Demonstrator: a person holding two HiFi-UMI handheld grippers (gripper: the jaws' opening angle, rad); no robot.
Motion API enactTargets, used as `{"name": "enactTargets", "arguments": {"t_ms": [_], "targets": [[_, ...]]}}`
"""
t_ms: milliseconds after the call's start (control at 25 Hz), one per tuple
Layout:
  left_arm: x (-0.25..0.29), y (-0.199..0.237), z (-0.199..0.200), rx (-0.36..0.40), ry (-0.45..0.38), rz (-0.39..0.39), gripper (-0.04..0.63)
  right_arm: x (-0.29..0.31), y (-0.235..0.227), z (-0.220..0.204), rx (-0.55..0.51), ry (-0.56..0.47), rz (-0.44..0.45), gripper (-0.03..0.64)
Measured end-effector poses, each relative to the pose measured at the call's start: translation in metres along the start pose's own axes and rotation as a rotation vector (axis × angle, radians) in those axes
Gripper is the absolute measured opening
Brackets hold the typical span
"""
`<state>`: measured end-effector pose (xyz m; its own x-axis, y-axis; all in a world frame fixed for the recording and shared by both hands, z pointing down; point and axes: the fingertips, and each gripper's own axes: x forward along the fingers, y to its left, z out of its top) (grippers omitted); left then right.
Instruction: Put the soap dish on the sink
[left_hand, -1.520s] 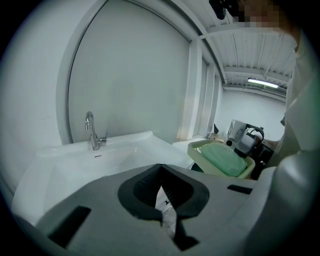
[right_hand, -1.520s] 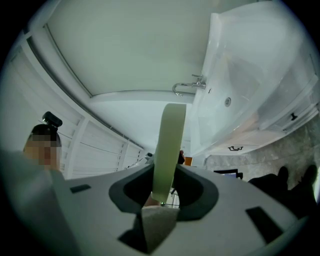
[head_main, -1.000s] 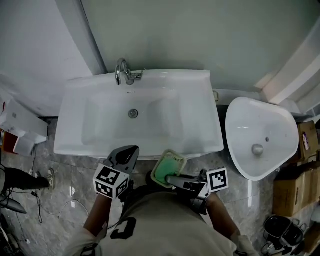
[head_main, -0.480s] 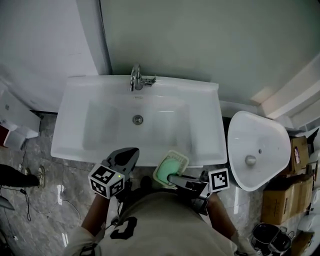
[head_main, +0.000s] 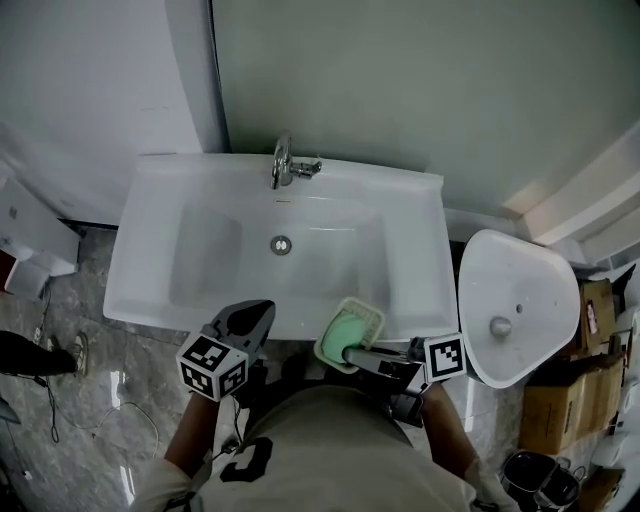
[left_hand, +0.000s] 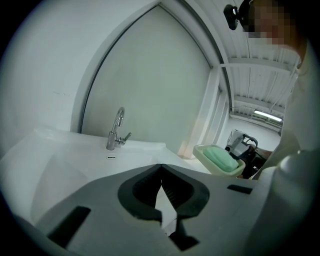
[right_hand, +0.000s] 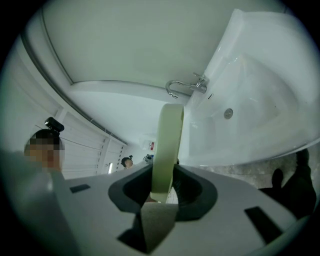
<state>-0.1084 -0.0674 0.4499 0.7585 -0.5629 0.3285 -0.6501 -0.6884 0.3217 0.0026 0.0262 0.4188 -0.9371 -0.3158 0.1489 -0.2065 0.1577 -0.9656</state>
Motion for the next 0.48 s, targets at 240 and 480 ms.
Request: {"name": "enactTargets", "arguments": {"t_ms": [240,480], "targets": [[0.000,0.007,0.004,-0.008,-0.014,0.069,0.018,-0.016,-0.010,0.034,-0.004,-0.001,-0.001,0.123],[0.018,0.002,0.012,-0.010,-0.012,0.111,0.018,-0.033,-0.018,0.069,-0.040,0.023,0.001,0.123]]}}
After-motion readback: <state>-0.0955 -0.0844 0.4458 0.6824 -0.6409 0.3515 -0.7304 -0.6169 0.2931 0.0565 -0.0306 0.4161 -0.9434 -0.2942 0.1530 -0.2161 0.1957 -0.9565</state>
